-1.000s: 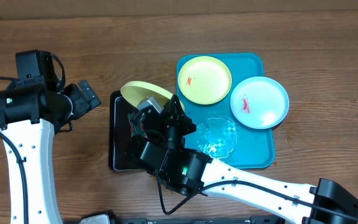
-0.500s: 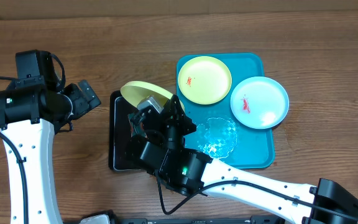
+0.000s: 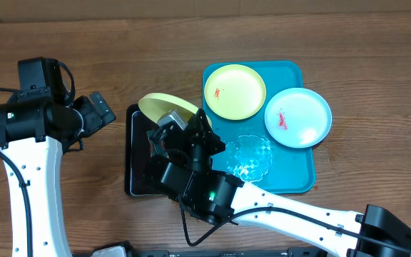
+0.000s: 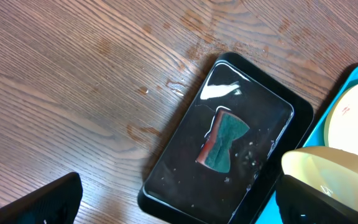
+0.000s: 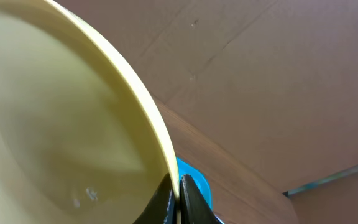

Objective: Clean dirty plates on tray and stack at the side
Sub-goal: 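Lift the yellow plate with right gripper and tilt it over black tray, then carry yellow plate right and set it on table beside teal tray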

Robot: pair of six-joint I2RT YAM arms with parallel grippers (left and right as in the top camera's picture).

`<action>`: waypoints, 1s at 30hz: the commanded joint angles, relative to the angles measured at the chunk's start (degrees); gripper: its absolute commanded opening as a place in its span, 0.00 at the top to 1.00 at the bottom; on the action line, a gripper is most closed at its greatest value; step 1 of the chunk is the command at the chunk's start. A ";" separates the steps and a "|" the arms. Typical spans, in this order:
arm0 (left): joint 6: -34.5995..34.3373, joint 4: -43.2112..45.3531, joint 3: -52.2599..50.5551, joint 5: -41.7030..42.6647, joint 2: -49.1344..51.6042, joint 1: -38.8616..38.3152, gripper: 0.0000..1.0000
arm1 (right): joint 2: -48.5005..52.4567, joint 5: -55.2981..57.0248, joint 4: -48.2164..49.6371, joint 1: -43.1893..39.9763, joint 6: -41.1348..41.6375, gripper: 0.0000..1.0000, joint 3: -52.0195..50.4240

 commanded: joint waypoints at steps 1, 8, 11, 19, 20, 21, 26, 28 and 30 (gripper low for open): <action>0.02 0.09 0.63 -0.02 -0.33 0.24 0.00 | -0.81 1.40 0.61 0.11 0.20 0.96 1.11; 0.02 0.11 0.63 -0.02 -0.33 0.24 0.00 | -0.81 1.40 0.61 0.11 0.20 0.96 1.11; 0.02 0.11 0.66 -0.02 -0.33 0.22 0.00 | -0.81 1.38 0.61 0.09 0.22 0.96 1.11; 0.02 0.09 0.63 -0.02 -0.33 0.24 0.00 | -0.81 -41.00 -8.70 -9.94 29.51 0.96 2.43; 0.02 0.09 0.63 -0.02 -0.33 0.24 0.00 | -0.87 -48.39 -9.27 -11.74 30.60 0.96 3.06; 0.02 0.11 0.63 -0.02 -0.33 0.24 0.00 | -1.05 -55.08 -9.79 -13.66 30.86 0.96 3.82; 0.02 0.11 0.63 -0.02 -0.33 0.24 0.00 | -4.92 -77.85 -13.90 -26.47 30.93 0.96 9.64; 0.02 0.11 0.66 -0.02 -0.33 0.24 0.00 | -7.28 -81.90 -16.17 -32.74 31.12 0.96 11.74; 0.02 0.11 0.63 -0.02 -0.33 0.24 0.00 | -9.53 -82.64 -18.67 -39.98 33.99 0.96 12.96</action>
